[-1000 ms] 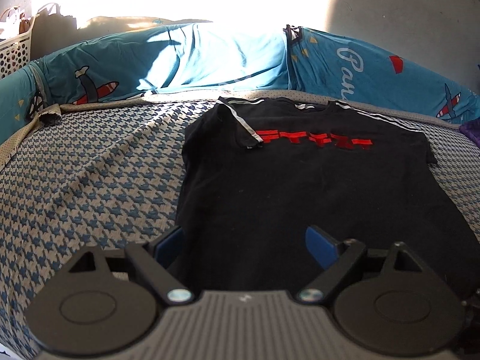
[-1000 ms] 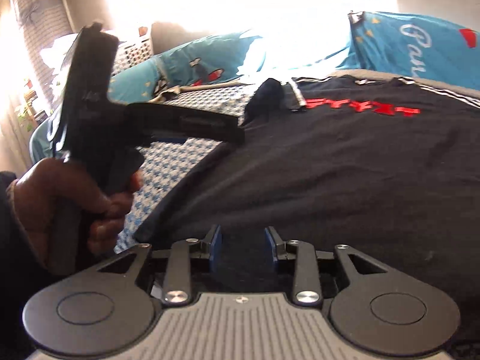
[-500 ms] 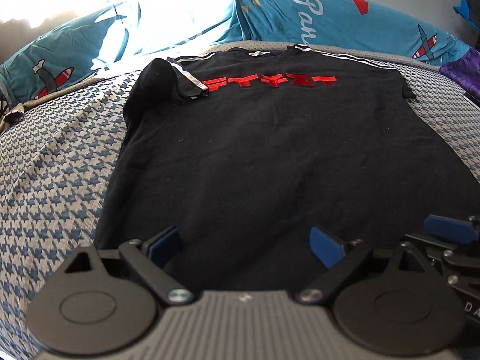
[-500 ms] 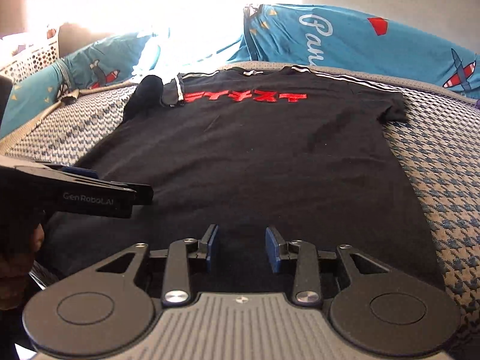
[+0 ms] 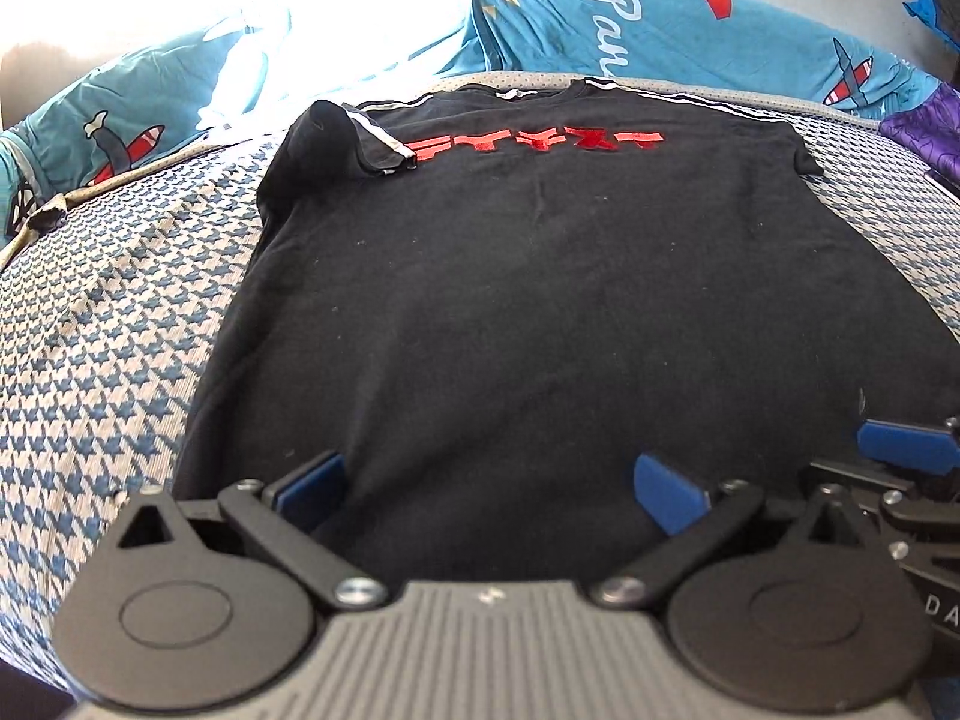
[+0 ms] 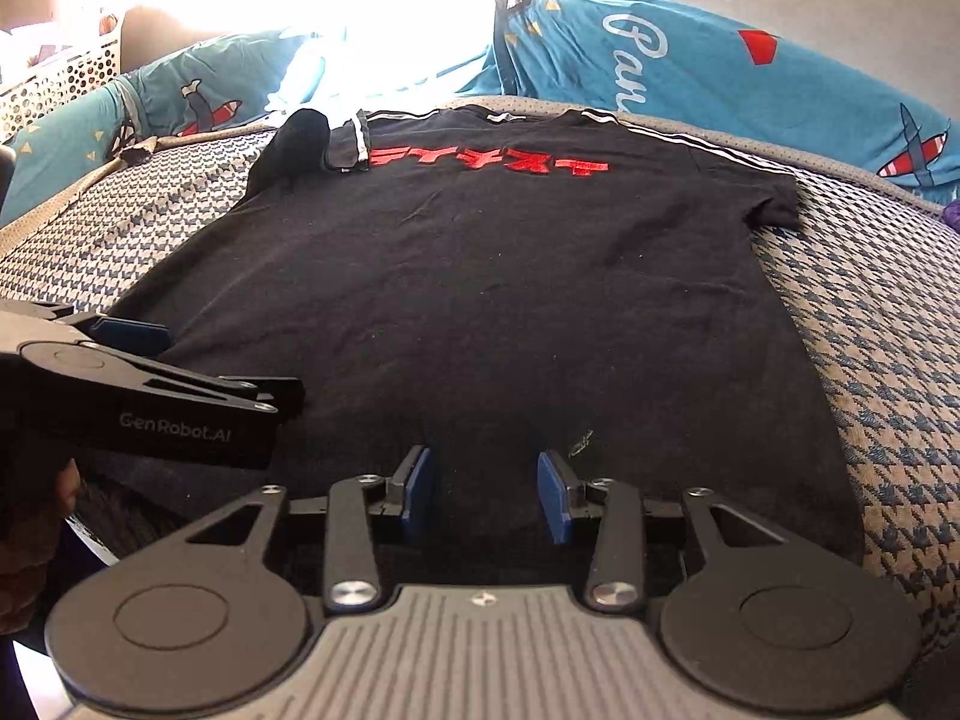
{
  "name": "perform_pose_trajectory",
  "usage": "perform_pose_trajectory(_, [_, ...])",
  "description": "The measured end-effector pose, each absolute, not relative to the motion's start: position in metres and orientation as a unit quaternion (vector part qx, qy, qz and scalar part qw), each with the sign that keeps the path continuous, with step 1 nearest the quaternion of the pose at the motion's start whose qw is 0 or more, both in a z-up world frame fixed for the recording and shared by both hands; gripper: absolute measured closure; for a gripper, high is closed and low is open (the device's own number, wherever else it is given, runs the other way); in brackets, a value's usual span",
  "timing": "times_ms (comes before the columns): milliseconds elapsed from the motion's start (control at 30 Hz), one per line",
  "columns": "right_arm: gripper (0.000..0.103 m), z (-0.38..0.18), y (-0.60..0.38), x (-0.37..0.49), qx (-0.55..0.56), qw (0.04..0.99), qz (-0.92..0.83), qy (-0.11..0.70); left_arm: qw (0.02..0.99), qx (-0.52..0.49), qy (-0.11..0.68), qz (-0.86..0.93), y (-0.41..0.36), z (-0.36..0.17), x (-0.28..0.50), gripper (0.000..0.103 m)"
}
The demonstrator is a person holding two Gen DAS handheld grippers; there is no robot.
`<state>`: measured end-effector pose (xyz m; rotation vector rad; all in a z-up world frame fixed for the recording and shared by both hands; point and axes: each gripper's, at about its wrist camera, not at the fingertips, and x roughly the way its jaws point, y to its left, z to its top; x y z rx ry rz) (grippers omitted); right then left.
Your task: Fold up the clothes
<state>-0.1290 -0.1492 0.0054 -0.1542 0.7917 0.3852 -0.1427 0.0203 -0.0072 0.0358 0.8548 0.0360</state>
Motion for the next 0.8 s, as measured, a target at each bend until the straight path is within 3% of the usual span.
perform_pose_trajectory(367, [0.064, 0.012, -0.163, -0.136, -0.067, 0.881, 0.194, 0.426, 0.907, 0.009, 0.421, 0.025, 0.017, -0.008, -0.155, 0.0])
perform_pose_trajectory(600, [0.064, 0.023, -0.179, -0.105, -0.005, 0.872, 0.202, 0.446, 0.907, 0.012, 0.419, 0.034, 0.014, -0.009, -0.156, 0.0])
perform_pose_trajectory(800, [0.064, 0.034, -0.178, -0.055, -0.052, 0.876, 0.216, 0.429, 0.907, 0.008, 0.419, 0.034, 0.015, -0.01, -0.156, 0.0])
